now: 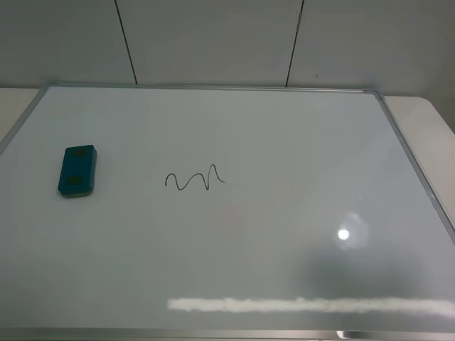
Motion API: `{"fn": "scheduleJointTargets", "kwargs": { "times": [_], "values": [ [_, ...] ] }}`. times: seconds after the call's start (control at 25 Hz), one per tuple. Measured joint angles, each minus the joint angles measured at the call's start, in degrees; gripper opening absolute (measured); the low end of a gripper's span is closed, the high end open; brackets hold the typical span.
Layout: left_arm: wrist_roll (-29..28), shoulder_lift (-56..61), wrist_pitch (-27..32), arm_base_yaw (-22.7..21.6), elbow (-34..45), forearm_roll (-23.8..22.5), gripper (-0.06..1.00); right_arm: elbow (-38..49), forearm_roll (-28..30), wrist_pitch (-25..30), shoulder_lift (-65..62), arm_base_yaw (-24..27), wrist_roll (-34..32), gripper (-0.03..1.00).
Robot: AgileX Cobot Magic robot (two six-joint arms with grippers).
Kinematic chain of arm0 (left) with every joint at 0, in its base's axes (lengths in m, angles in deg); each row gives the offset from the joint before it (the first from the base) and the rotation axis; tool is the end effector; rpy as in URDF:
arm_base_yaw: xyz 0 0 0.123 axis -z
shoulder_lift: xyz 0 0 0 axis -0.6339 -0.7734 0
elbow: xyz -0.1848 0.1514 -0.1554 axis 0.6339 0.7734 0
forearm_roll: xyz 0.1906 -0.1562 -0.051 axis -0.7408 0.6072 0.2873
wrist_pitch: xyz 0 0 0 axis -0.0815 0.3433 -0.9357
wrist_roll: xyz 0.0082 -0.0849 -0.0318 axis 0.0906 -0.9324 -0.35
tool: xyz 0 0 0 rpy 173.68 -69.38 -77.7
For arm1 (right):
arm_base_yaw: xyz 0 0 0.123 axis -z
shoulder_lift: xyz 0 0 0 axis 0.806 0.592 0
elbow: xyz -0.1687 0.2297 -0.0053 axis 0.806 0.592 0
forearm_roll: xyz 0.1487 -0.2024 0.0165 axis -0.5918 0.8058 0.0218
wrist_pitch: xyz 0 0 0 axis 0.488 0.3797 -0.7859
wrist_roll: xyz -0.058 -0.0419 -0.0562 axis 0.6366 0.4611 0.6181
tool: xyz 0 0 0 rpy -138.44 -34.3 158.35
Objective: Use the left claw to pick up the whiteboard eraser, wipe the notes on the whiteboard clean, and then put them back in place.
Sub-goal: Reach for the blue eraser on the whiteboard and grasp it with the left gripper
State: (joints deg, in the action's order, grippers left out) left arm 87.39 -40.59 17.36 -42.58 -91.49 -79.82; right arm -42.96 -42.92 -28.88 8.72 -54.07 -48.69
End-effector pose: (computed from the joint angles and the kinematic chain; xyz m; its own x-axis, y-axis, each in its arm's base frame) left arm -0.0059 0.0026 0.2797 -0.4348 -0.0448 -0.8994 -0.0947 0.9955 -0.0038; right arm -0.0041 -0.0123 0.2744 -0.4601 -0.0077 -0.8878 0.1111 0.9916 -0.0662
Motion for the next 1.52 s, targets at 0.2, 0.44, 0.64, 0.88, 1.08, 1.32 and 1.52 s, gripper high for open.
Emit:
{"fn": "scheduleJointTargets", "kwargs": {
  "times": [0.2, 0.44, 0.64, 0.88, 1.08, 1.32, 1.52],
  "values": [
    [0.00, 0.00, 0.00, 0.00, 0.00, 0.19, 0.99, 0.00, 0.00, 0.00, 0.00, 0.00, 0.00, 0.99],
    [-0.14, -6.10, -1.43, 0.00, -2.07, 1.11, 0.99, 0.00, 0.00, 0.00, 0.00, 0.00, 0.00, 0.99],
    [-0.15, -17.29, -4.06, 0.01, -5.47, 1.26, 0.99, 0.00, 0.00, 0.00, 0.00, 0.00, 0.00, 0.99],
    [0.02, -34.13, -5.28, 0.01, -11.13, 1.32, 0.99, 0.00, 0.00, 0.00, 0.00, 0.00, 0.00, 0.99],
    [0.01, -47.92, -5.60, 0.01, -16.33, 1.32, 0.99, 0.00, 0.00, 0.00, 0.00, 0.00, 0.00, 0.99],
    [0.25, -61.22, -5.62, 0.01, -22.76, 2.16, 0.99, 0.00, 0.00, 0.00, 0.00, 0.00, 0.00, 0.99],
    [0.43, -69.16, -4.59, 0.01, -26.51, 3.56, 0.99, 0.00, 0.00, 0.00, 0.00, 0.00, 0.00, 0.99]
  ]
}}
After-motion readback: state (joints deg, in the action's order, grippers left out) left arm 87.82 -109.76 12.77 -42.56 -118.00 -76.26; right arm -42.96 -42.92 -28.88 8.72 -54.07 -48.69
